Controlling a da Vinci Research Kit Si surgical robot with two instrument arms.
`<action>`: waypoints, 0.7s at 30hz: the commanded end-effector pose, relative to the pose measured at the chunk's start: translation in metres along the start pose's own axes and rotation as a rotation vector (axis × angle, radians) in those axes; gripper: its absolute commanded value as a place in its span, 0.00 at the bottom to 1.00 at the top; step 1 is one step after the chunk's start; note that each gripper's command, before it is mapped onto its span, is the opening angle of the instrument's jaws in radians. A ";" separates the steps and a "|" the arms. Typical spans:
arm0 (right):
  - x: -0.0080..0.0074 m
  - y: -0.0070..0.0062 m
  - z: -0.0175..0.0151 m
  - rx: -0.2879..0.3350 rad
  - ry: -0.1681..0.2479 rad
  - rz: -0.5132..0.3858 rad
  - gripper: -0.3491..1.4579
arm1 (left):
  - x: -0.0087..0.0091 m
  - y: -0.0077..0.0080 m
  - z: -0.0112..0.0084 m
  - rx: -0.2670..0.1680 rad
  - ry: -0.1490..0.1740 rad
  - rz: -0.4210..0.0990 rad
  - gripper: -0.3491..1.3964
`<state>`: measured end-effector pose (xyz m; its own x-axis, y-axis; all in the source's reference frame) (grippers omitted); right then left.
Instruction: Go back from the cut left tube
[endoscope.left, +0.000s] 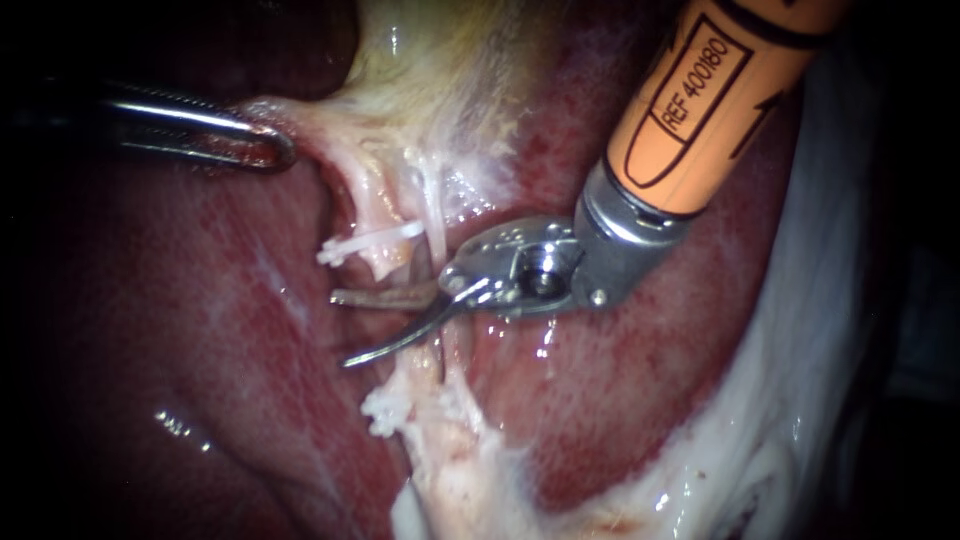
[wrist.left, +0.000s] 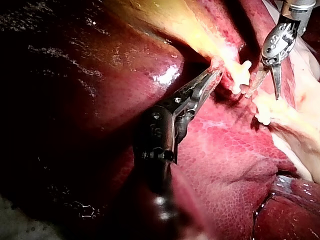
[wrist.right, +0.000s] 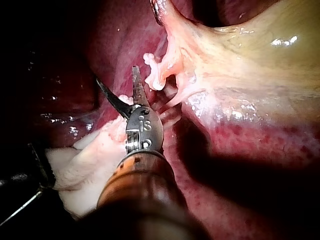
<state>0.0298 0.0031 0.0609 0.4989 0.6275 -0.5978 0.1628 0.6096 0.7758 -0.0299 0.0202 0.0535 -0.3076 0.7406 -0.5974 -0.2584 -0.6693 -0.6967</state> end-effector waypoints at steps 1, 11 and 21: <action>-0.0002 -0.0002 -0.0004 0.000 0.000 -0.001 0.97 | 0.0000 0.0000 0.0000 0.000 0.000 0.000 0.00; -0.0053 -0.0041 -0.0075 -0.337 0.055 -0.110 0.98 | -0.0003 -0.0002 0.0001 0.001 0.000 0.002 0.00; -0.0093 -0.0058 -0.0152 -0.579 -0.171 -0.303 0.98 | -0.0003 -0.0002 0.0001 0.001 0.000 0.002 0.00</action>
<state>0.0109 0.0014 0.0588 0.6427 0.3283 -0.6922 -0.1488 0.9398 0.3076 -0.0299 0.0201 0.0539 -0.3079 0.7395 -0.5986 -0.2584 -0.6705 -0.6955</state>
